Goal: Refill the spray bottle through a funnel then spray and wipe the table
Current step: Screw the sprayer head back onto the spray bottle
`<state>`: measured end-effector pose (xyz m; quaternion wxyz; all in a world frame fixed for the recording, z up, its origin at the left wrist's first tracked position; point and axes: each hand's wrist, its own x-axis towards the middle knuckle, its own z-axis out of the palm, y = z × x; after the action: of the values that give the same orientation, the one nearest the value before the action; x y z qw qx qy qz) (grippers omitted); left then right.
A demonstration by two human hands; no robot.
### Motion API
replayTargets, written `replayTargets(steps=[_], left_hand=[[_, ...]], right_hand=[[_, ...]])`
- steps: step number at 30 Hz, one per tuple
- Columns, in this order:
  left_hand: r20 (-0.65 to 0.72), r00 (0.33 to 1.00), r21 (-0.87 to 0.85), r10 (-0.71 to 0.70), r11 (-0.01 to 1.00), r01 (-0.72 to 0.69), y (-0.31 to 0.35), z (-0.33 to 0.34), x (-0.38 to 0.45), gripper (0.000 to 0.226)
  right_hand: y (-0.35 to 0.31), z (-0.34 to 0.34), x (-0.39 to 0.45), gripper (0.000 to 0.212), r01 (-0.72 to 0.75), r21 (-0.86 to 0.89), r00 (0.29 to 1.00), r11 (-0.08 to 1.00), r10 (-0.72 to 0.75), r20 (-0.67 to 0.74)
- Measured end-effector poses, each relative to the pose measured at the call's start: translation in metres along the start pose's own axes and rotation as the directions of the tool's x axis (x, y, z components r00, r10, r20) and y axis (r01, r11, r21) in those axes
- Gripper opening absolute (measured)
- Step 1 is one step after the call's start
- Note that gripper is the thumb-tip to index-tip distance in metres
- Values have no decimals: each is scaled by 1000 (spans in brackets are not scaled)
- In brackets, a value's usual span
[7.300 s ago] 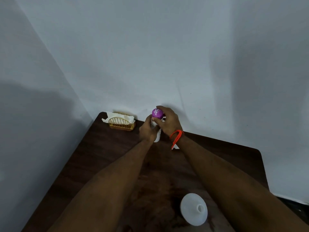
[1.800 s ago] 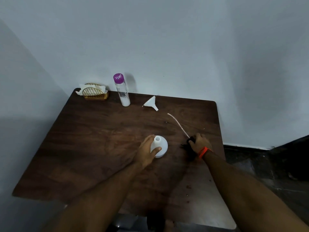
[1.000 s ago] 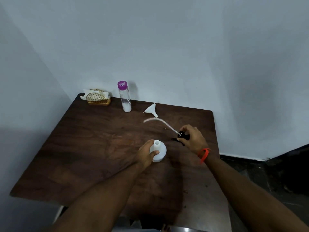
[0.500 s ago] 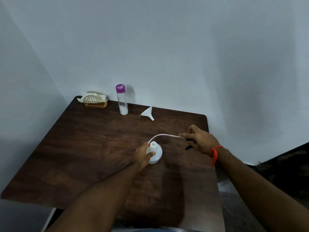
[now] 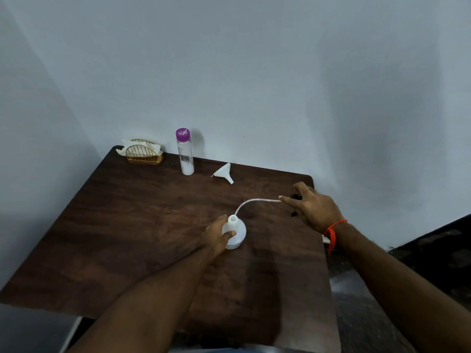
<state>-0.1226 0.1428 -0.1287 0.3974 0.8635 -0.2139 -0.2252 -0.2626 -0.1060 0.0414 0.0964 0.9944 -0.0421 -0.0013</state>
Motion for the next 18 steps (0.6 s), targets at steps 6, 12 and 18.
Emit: replayTargets(steps=[6,12,18], left_hand=[[7,1000,5,-2,1000,2,-4,1,2,62],[3,1000,-5,-2,1000,2,-4,2,3,63],[-5,1000,-12,3,1000,-3,-6,3,4,65]], right_hand=[[-1,-4,-3,66,36,-10,999,999,-36,-33],[-10,-10,-3,66,93,-68,994,993,-96,-47],[-20,-23,6,57,111,-104,991,988,-118,-62]])
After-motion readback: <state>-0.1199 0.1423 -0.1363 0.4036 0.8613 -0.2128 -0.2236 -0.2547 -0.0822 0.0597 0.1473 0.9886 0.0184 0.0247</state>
